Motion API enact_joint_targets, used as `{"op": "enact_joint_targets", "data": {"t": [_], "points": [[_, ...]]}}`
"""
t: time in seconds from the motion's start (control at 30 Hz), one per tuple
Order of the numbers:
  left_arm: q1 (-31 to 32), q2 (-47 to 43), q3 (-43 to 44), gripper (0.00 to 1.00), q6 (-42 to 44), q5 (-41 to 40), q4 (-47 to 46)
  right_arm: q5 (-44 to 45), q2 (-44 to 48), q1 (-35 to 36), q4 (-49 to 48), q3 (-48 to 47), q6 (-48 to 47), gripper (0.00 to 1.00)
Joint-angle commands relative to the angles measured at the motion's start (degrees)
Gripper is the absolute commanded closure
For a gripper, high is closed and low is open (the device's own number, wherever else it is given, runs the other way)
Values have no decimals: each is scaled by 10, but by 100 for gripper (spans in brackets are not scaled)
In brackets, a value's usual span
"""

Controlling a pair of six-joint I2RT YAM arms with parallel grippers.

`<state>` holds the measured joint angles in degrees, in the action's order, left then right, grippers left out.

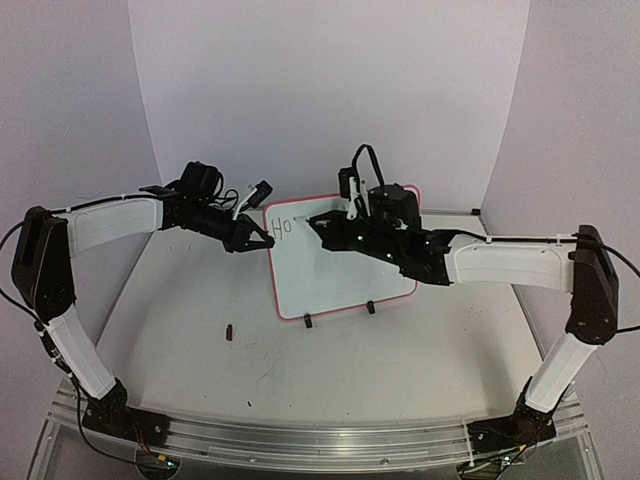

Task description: Write a sentence on the whiteboard

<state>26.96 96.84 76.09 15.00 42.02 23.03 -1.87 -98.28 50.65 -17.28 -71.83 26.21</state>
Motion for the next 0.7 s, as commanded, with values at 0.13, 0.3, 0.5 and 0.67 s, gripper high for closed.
{"op": "enact_joint_targets", "data": {"t": [0.13, 0.3, 0.5, 0.67], "points": [[2, 5, 3, 100, 20, -65, 26, 3, -9, -3, 1, 44, 35, 100], [3, 3, 2, 100, 21, -65, 26, -3, -14, -2, 0, 57, 45, 100], [3, 1, 2, 100, 22, -66, 26, -18, 10, 0, -10, 62, 24, 100], [3, 1, 2, 100, 22, -67, 26, -62, 39, 8, -38, 63, -11, 100]]}}
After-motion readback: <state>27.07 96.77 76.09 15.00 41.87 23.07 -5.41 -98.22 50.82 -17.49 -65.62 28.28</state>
